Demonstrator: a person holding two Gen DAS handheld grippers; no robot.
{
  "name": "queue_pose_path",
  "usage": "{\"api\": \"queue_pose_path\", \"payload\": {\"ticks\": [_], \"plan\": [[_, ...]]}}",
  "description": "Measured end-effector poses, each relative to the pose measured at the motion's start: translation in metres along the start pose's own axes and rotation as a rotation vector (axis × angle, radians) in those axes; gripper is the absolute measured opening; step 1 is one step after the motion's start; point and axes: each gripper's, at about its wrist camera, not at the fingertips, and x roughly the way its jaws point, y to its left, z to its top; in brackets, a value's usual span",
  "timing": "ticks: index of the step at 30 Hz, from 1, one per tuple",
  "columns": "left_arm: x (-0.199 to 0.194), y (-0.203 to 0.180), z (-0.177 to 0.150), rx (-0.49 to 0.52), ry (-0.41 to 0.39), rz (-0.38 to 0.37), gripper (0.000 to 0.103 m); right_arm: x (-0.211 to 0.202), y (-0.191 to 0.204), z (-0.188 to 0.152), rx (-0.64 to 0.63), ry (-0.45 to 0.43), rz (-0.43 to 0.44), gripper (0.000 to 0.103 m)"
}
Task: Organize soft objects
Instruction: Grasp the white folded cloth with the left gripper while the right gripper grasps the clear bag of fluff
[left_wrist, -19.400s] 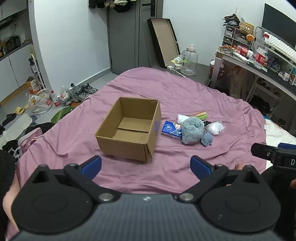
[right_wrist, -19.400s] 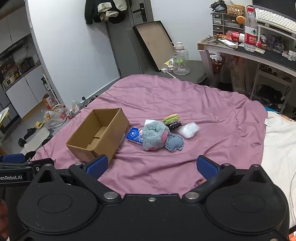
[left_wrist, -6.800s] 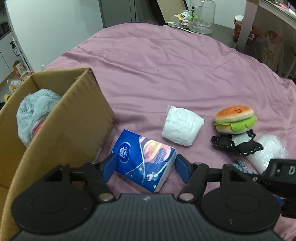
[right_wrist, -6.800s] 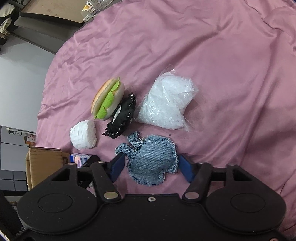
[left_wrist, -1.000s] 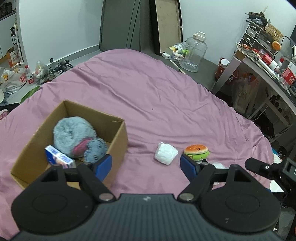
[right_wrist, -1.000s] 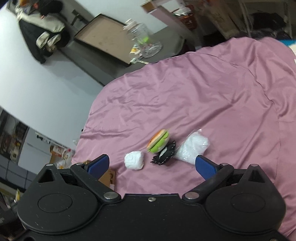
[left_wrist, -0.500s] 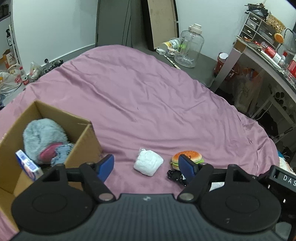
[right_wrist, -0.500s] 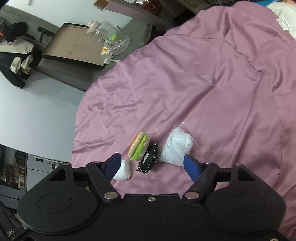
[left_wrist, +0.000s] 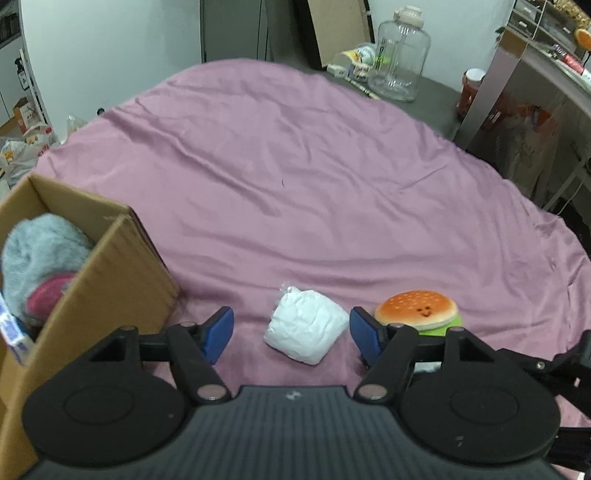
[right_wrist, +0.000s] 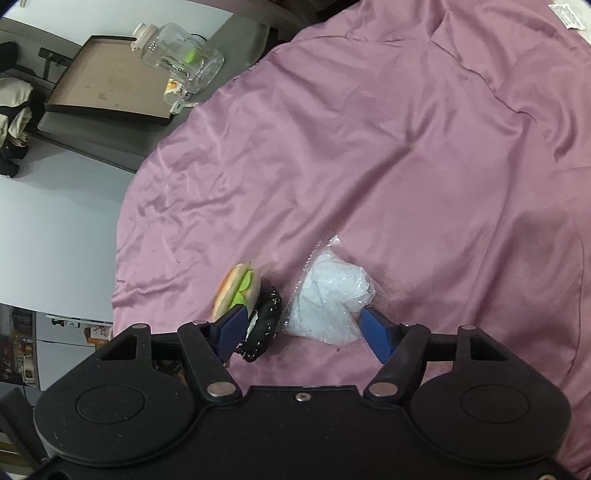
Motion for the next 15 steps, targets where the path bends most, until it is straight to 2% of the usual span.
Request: {"api": "queue_pose_path", "payload": {"ticks": [7, 9, 11, 12, 13, 14, 15], "plan": [[0.023, -0.007, -0.004, 0.02, 0.022, -0.004, 0.069, 0.013, -0.001, 0.002, -0.011, 0.011, -0.062, 0.068], [0.028, -0.009, -0.006, 0.028, 0.022, 0.008, 0.066, 0.016, -0.002, 0.002, -0.015, 0.016, -0.074, 0.068], [0.029, -0.011, -0.008, 0.026, 0.01, 0.014, 0.058, 0.019, -0.002, 0.003, -0.016, 0.016, -0.081, 0.068], [0.028, -0.011, -0.008, 0.024, 0.006, 0.012, 0.054, 0.02, -0.002, 0.002, -0.02, 0.016, -0.086, 0.063], [0.027, -0.011, -0.007, 0.025, 0.003, 0.011, 0.04, 0.022, -0.001, 0.002, -0.028, 0.015, -0.091, 0.053], [0.026, -0.012, -0.006, 0.027, 0.005, 0.003, 0.032, 0.024, -0.001, 0.002, -0.033, 0.018, -0.097, 0.046], [0.025, -0.012, -0.005, 0.024, 0.01, -0.006, 0.032, 0.026, -0.001, 0.001, -0.032, 0.022, -0.096, 0.041]]}}
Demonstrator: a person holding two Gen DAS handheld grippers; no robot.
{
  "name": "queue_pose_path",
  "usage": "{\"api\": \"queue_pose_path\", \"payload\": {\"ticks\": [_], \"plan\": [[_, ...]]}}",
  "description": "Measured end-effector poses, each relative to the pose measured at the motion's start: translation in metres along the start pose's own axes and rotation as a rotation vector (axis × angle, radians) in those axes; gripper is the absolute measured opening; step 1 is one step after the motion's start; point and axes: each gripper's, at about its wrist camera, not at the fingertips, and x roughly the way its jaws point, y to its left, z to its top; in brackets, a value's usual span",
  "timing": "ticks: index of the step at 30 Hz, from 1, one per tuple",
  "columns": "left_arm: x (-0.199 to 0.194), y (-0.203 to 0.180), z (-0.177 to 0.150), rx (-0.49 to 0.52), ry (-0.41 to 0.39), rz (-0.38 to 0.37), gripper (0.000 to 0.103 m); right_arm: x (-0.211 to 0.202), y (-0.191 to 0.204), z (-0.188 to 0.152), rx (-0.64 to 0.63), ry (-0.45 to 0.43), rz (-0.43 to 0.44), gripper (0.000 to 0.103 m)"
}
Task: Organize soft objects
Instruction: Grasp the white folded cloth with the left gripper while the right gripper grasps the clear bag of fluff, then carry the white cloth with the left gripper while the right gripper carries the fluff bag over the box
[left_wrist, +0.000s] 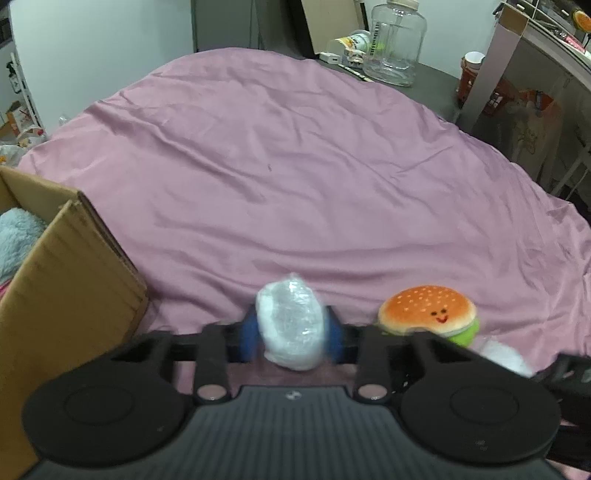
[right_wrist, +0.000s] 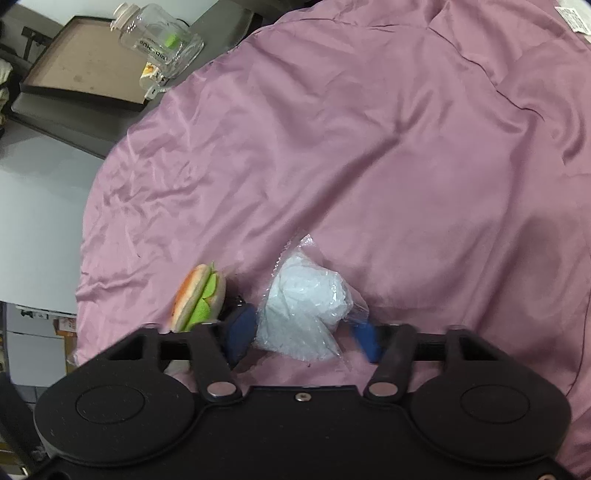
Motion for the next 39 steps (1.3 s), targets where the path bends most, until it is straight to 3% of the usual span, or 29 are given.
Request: {"api": "queue_pose_path", "payload": {"ticks": [4, 25, 39], "plan": [[-0.014, -0.002, 0.002, -0.003, -0.011, -0.038, 0.032, -0.004, 0.006, -0.003, -0.042, -0.021, -0.01, 0.033], [-0.116, 0.034, -0.005, 0.001, -0.098, -0.118, 0.032, -0.07, -0.008, -0.03, 0.026, -0.168, 0.038, 0.031], [-0.17, 0.099, -0.009, -0.033, -0.139, -0.099, 0.032, -0.096, 0.044, -0.068, -0.152, -0.214, 0.129, 0.031]]}}
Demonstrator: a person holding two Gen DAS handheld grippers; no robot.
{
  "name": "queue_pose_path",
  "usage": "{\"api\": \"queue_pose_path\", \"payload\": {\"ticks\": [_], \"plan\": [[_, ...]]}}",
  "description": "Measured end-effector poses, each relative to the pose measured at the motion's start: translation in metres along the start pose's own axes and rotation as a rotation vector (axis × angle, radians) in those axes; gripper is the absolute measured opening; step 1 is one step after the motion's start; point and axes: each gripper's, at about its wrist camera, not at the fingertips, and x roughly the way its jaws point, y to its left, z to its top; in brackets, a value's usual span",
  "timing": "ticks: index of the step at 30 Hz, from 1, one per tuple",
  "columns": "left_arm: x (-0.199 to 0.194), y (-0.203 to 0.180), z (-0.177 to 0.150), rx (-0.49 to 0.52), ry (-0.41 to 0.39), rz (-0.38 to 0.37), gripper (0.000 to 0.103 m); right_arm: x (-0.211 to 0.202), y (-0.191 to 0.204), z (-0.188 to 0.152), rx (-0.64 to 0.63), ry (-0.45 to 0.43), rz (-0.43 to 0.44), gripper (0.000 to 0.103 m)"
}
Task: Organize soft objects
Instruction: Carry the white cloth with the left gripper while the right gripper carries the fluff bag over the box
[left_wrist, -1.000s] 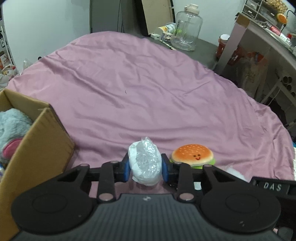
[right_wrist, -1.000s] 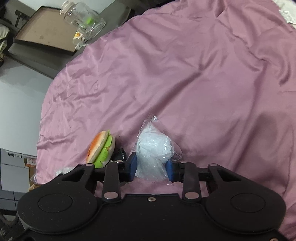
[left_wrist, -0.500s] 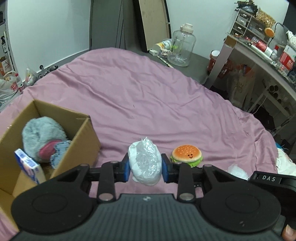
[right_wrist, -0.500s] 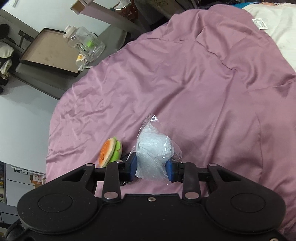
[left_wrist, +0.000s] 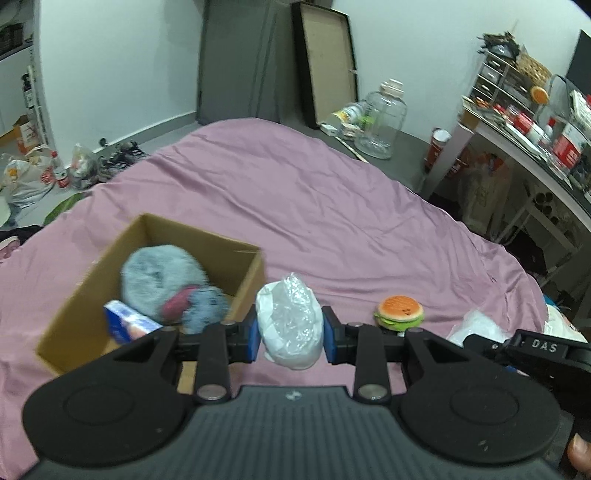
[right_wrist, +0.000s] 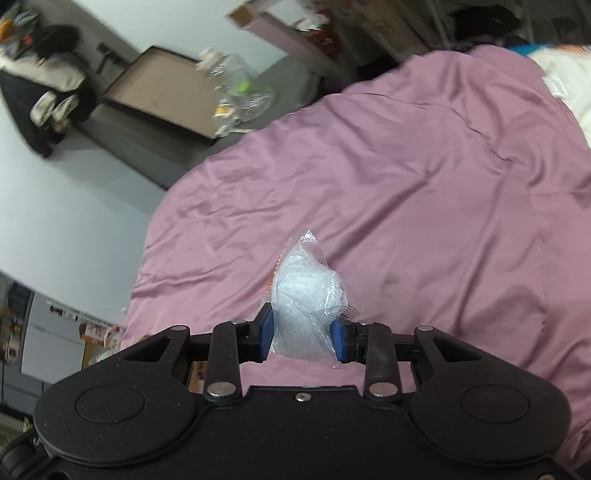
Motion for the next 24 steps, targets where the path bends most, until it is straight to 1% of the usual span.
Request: {"api": "queue_pose_path", "payload": {"ticks": [4, 10, 16, 24], "plan": [[-0.011, 0.022, 0.001, -0.025, -0.01, 0.019, 0.032, -0.006, 0.023, -0.009, -0.064, -0.004, 0.059, 0.031], [-0.026, 0.05, 0.004, -0.049, -0.029, 0.035, 0.032, -0.011, 0.048, -0.024, -0.122, 0.004, 0.1, 0.031], [-0.033, 0.084, 0.004, -0.1, -0.015, 0.056, 0.032, -0.017, 0.069, -0.034, -0.172, 0.009, 0.114, 0.031], [-0.039, 0.131, 0.01, -0.155, -0.002, 0.077, 0.032, -0.013, 0.098, -0.046, -0.232, 0.033, 0.124, 0.031]]}}
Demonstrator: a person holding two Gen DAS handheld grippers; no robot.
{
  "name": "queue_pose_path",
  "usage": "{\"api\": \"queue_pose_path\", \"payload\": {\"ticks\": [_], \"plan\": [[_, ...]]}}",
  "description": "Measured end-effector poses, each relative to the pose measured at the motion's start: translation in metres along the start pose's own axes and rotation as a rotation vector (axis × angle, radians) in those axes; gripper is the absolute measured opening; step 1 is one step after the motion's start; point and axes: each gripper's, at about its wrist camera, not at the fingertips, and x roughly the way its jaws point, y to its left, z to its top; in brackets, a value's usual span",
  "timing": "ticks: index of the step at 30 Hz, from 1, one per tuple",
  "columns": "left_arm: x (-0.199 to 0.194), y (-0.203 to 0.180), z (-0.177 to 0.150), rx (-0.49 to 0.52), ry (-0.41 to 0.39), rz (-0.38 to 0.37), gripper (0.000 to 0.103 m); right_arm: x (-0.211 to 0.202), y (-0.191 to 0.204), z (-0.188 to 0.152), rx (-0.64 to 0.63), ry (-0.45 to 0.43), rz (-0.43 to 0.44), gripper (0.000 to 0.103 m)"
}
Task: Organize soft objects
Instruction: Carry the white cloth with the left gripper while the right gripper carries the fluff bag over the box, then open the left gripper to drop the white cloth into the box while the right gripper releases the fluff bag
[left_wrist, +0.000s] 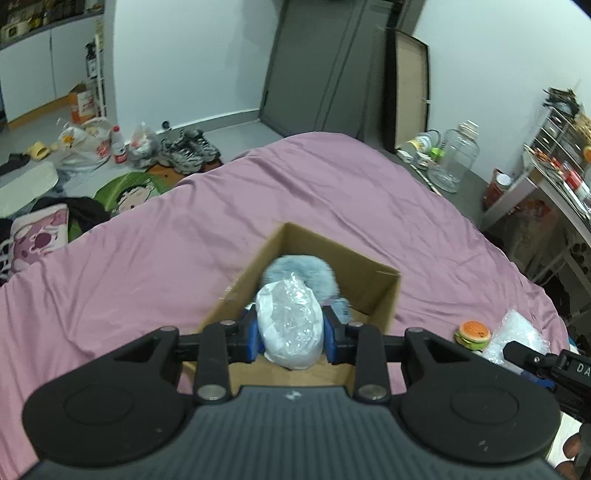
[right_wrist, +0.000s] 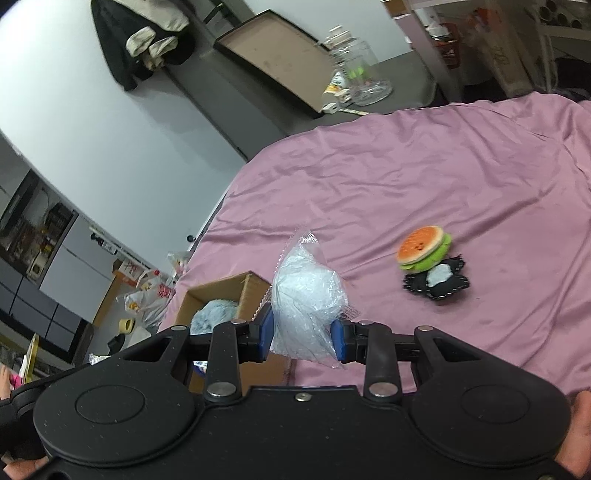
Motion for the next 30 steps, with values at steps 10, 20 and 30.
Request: {"api": "queue_pose_path", "payload": {"ticks": [10, 20, 30], "plan": [[0.016, 0.028, 0.008, -0.031, 0.051, -0.021, 0.032, 0.025, 0.046, -0.005, -0.068, 0.063, 0.024, 0.032], [0.048, 0.043, 0.002, -0.047, 0.133, -0.032, 0.032, 0.052, 0.083, -0.013, -0.123, 0.135, 0.054, 0.032], [0.076, 0.043, -0.004, -0.022, 0.166, -0.022, 0.035, 0.072, 0.101, -0.022, -0.177, 0.154, 0.067, 0.032]]}}
